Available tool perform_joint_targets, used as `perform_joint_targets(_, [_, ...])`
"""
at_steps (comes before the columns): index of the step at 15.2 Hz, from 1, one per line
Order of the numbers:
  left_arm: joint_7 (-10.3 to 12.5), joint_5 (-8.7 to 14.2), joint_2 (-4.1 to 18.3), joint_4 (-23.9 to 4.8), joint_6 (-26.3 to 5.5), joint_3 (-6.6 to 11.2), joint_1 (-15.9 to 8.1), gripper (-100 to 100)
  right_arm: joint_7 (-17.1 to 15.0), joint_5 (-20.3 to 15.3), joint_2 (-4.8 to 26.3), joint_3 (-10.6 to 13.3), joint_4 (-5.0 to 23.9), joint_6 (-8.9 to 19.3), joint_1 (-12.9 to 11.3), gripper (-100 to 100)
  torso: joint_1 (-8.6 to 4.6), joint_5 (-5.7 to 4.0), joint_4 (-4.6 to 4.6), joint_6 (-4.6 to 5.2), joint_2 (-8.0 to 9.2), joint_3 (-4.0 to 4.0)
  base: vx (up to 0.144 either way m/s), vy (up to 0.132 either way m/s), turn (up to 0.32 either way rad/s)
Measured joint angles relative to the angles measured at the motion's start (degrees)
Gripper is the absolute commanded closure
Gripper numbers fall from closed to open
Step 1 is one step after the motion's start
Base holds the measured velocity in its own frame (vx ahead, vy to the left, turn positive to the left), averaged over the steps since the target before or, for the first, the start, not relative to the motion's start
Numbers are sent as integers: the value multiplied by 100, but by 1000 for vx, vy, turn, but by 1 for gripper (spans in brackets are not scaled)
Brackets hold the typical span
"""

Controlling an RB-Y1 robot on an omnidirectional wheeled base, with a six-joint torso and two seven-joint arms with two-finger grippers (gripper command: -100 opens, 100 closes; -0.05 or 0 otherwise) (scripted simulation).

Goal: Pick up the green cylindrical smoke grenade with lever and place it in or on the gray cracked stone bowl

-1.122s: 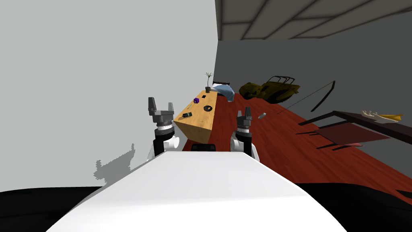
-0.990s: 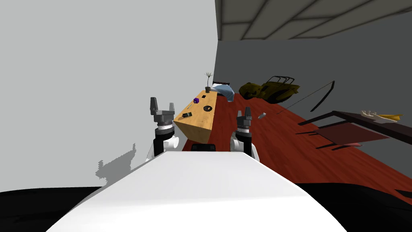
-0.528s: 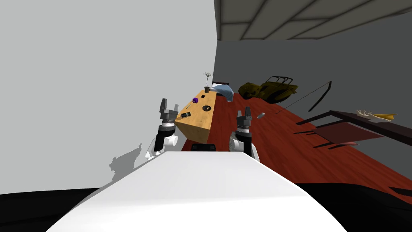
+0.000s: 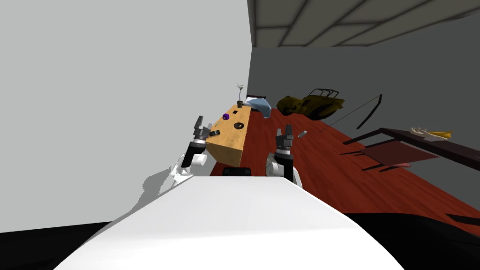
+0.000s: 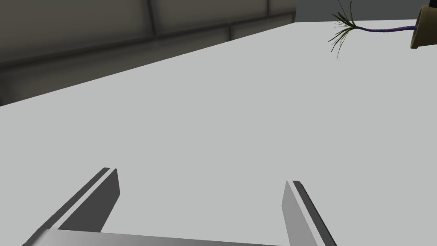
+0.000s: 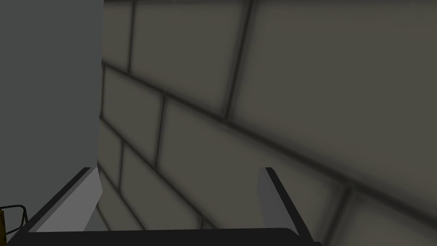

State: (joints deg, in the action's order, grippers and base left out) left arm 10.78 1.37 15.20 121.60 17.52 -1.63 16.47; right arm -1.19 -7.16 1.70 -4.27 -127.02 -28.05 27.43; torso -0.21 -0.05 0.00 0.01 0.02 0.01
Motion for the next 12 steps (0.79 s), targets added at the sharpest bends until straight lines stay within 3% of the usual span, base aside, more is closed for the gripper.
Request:
perform_joint_targets(2, [77, 96, 205, -175, -210, 65, -141, -100, 0, 0, 0, 0, 0, 0, 0, 0, 0, 0, 0, 0, 1, 1, -9, -45, -9])
perform_joint_targets(12, [247, 361, 722, -954, -1208, 132, -872, -100, 0, 0, 0, 0, 0, 0, 0, 0, 4, 1, 0, 0, 0, 0, -8, -48, -16])
